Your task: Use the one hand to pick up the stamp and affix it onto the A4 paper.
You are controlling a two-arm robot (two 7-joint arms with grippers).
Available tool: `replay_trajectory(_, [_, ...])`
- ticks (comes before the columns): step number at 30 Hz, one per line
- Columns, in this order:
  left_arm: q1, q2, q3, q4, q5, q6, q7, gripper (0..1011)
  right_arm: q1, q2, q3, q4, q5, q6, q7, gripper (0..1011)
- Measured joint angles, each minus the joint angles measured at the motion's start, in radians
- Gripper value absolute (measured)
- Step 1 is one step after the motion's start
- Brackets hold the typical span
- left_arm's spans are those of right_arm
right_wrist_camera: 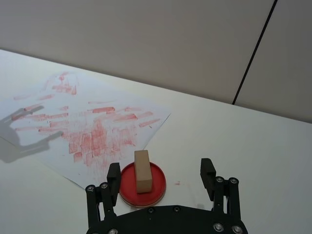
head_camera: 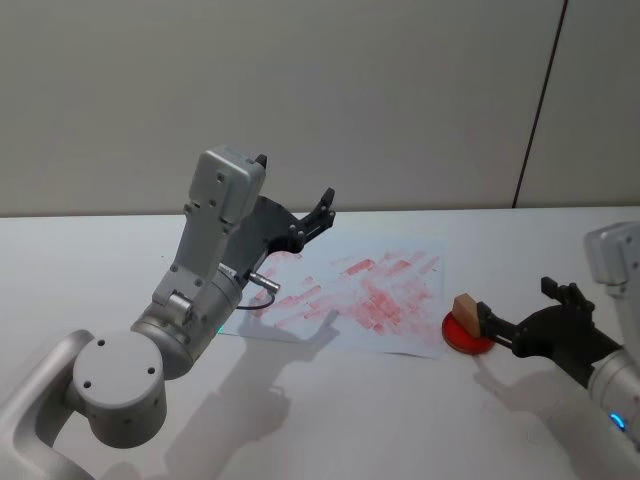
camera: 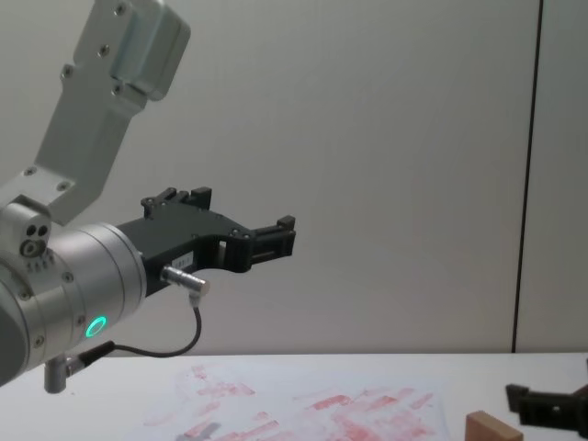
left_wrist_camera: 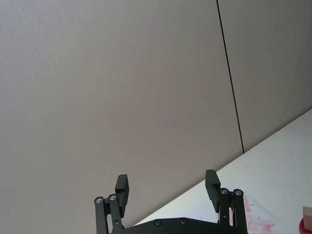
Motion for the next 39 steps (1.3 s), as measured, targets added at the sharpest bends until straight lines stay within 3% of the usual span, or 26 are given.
replay_trajectory(16, [0.000, 0.000, 0.000, 0.000, 0.000, 0.000, 0.000, 1001, 0.101, -0.088, -0.048, 0.119, -0.108, 0.069, 0.026, 1001])
replay_trajectory(25, [0.000, 0.000, 0.000, 0.000, 0.000, 0.000, 0.000, 1002, 0.147, -0.125, -0.062, 0.181, -0.140, 0.089, 0.030, 1001])
replay_trajectory(39, [0.000, 0.000, 0.000, 0.000, 0.000, 0.000, 0.000, 1001, 0.190, -0.152, -0.069, 0.249, -0.172, 0.103, 0.043, 993])
